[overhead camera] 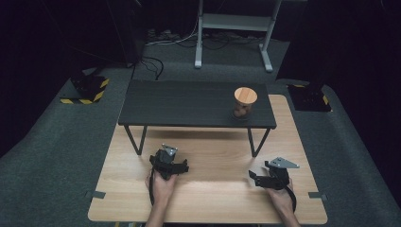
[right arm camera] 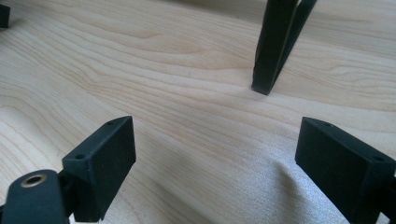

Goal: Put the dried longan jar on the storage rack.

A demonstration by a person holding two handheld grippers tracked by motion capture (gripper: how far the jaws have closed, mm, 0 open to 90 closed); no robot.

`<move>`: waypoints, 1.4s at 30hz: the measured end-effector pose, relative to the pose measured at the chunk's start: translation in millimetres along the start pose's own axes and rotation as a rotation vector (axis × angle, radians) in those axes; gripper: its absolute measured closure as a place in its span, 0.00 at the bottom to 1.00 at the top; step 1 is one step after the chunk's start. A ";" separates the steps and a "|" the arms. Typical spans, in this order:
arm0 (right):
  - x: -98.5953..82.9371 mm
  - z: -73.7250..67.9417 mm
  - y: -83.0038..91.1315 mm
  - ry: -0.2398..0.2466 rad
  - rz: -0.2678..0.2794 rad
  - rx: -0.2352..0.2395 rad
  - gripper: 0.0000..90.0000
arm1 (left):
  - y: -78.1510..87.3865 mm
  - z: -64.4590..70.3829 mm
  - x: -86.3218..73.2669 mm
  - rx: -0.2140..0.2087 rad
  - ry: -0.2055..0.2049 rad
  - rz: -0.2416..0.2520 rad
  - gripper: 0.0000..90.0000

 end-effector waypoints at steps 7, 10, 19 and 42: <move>1.9 -0.9 -1.0 -0.012 -0.017 -0.011 0.13 | -0.2 0.3 -0.4 0.000 0.004 0.004 0.02; 1.9 -0.3 -1.2 -0.017 -0.018 -0.013 0.13 | -0.2 0.3 -0.5 -0.001 0.004 0.004 0.02; 2.9 0.4 -2.0 -0.023 -0.026 -0.010 0.13 | -0.2 0.3 -0.5 0.000 0.004 0.004 0.02; 4.2 0.8 -3.1 -0.026 -0.037 -0.009 0.14 | -0.1 0.4 -0.8 -0.001 0.005 0.005 0.02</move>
Point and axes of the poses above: each handheld gripper's, and its own axes: y roughly backward along the jaws, x roughly out of its top, z roughly to its right, the point moved 5 cm from there along -y, roughly forward along the jaws, and after that the axes turned 3 degrees about z, right-handed, at the moved point
